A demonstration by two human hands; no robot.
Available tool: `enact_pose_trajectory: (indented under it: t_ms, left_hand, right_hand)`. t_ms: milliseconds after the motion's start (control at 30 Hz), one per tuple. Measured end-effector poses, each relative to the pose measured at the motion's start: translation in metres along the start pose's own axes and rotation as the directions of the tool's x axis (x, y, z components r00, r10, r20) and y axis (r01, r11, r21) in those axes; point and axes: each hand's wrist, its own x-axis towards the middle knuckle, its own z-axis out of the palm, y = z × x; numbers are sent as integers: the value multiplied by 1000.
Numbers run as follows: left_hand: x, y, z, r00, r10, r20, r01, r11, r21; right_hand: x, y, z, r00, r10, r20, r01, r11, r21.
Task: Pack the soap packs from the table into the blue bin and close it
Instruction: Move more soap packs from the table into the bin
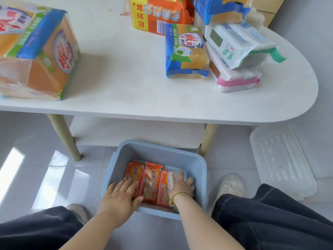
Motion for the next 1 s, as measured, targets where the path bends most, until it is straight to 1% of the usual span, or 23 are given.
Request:
enact_pose_trajectory:
  t_ms: [100,200,333,467,600,667,767,900,933,1000]
  left_hand:
    - [7,-2,4,1000,-2,-3,3,1000,31]
    - [7,0,5,1000,-5,-12,5,1000,18]
    - [10,2,4,999,-6,-32,8,999,35]
    - [11,3,5,999,-7,-40,9,999,31]
    - [12,3,7,999,-5,-48,7,999,37]
    - [12,5,5,999,-6,-51,7,1000,30]
    - [13,5,5,999,-8,-45,9,1000,11]
    - [14,6,2,1000,1,-29,0,1000,20]
    - [14,6,2,1000,3,-29,-2,1000,21]
    - [13,7,1,999,20,-42,-19,999,37]
  right_hand:
    - [14,2,10,1000,-1,-11,2,998,56]
    - [21,5,16,1000,2,-1,-2,996,90]
    - [32,7,12,1000,18,24,-19,1000,25]
    - [35,9,13,997,35,66,-29,995,-95]
    - [37,11,7,975,44,217,-14,990,-139]
    - [35,11,7,967,45,250,-8,989,-147]
    - [33,12,14,975,44,220,-18,993,-117]
    - [34,10,15,995,-23,97,36,991,-132]
    - [35,9,13,994,-30,109,46,988,-147]
    - [38,8,11,983,-22,180,56,981,-186]
